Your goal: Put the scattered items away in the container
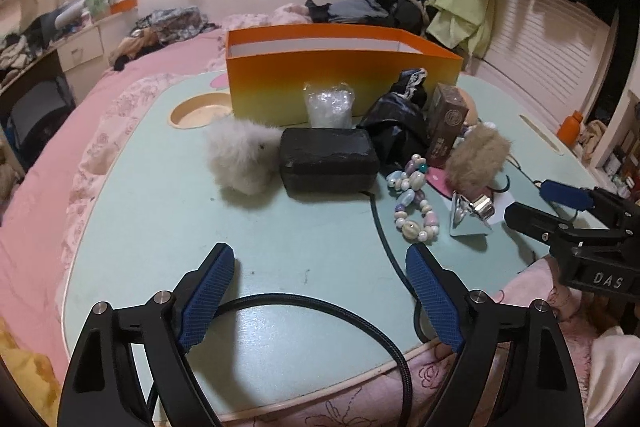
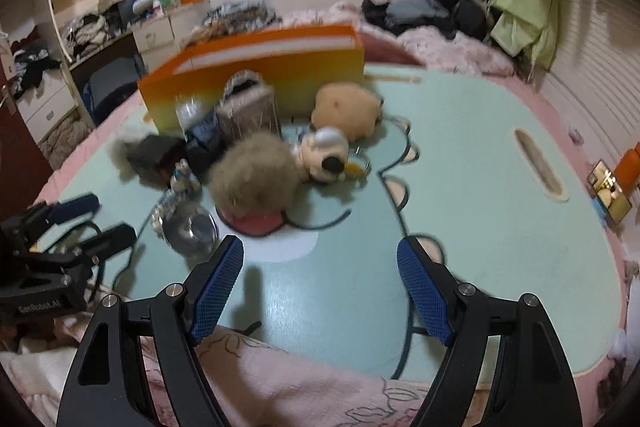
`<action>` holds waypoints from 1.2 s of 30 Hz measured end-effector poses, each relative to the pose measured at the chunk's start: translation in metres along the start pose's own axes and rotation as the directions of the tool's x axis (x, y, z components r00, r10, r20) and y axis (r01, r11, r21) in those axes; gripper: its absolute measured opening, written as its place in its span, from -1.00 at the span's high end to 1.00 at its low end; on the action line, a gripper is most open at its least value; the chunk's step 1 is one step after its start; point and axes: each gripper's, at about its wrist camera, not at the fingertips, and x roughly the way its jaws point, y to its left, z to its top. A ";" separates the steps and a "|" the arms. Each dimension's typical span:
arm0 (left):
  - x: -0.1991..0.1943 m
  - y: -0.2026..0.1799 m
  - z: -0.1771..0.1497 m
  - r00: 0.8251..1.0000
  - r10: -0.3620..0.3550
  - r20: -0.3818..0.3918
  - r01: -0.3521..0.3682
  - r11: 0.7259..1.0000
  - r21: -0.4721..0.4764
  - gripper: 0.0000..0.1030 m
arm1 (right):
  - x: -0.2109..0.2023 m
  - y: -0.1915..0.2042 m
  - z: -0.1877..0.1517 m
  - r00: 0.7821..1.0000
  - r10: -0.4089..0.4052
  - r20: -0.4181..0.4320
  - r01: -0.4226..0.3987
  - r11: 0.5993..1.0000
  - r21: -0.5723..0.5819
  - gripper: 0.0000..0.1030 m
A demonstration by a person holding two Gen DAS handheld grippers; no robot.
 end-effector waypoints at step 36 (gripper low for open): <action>0.004 0.018 -0.001 1.000 0.008 0.015 -0.008 1.000 -0.007 -0.99 | 0.009 0.006 -0.004 0.998 -0.044 -0.037 0.042 0.998 -0.051 -0.99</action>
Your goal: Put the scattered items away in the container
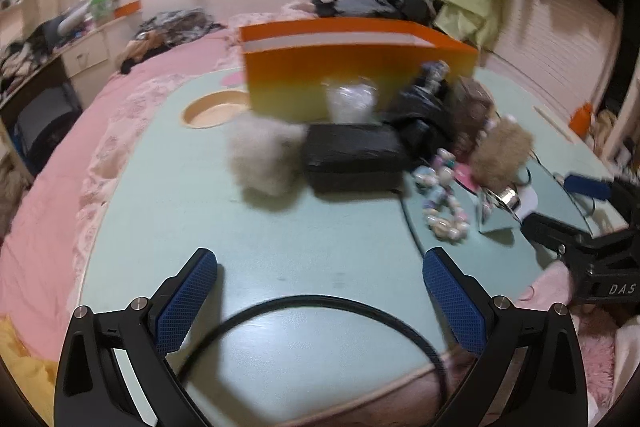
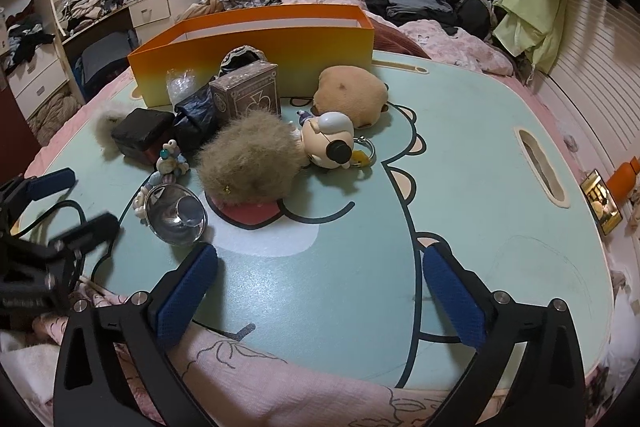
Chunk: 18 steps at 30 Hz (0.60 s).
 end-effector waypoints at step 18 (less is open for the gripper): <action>0.031 0.048 0.052 0.993 -0.116 0.009 0.116 0.981 -0.158 -0.19 | -0.001 0.003 0.001 1.000 0.001 0.003 -0.001 1.000 0.000 -0.99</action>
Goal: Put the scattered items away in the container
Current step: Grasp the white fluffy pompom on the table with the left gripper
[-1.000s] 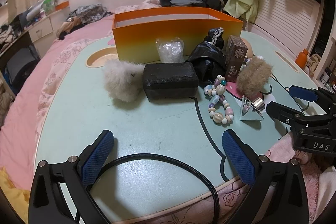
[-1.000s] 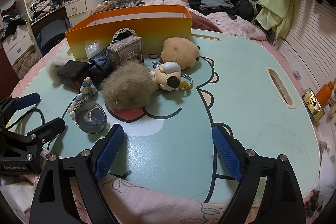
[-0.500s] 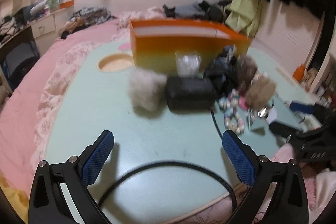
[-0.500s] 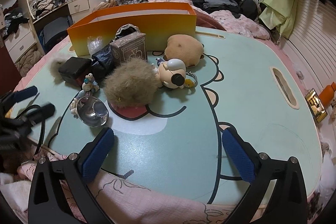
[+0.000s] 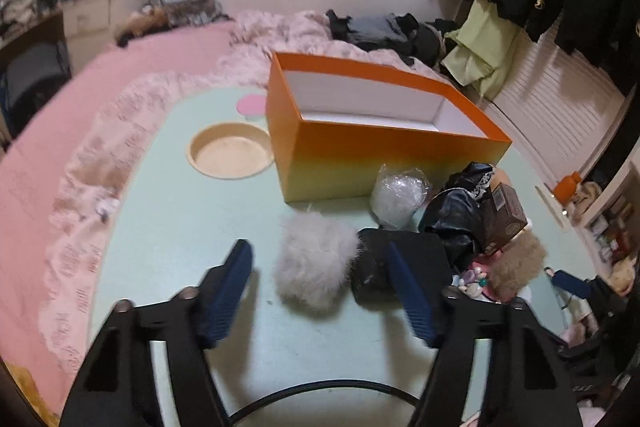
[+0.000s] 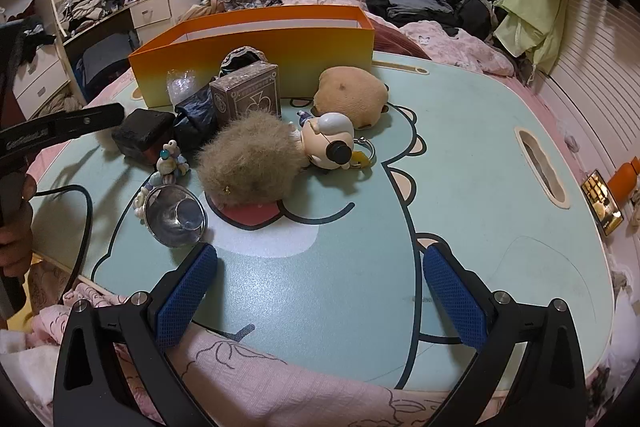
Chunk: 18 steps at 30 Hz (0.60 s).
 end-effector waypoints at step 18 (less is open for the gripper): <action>0.002 0.020 -0.007 0.999 0.010 -0.038 -0.013 0.998 -0.068 0.55 | -0.001 0.000 0.000 1.000 -0.001 0.003 0.001 1.000 0.001 -0.99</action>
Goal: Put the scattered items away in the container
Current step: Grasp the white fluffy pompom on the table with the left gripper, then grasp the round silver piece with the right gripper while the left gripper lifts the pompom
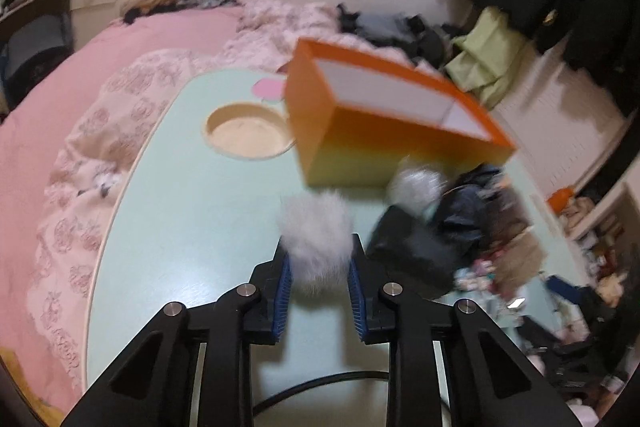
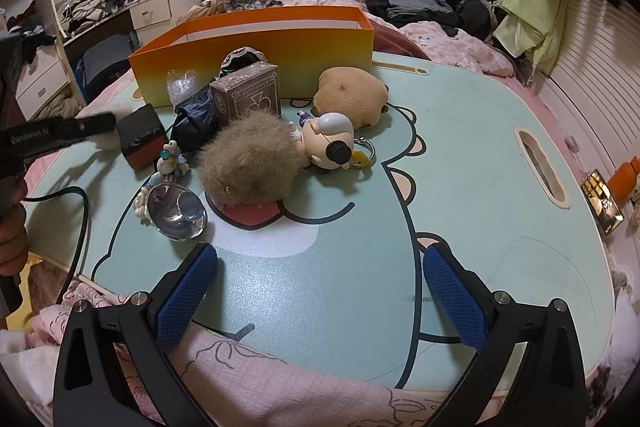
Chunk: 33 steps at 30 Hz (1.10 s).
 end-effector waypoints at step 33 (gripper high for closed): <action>-0.057 -0.027 -0.010 0.984 -0.044 0.172 0.029 0.996 0.086 0.62 | -0.004 0.043 0.015 0.947 0.319 0.040 -0.308 0.936 -0.172 0.39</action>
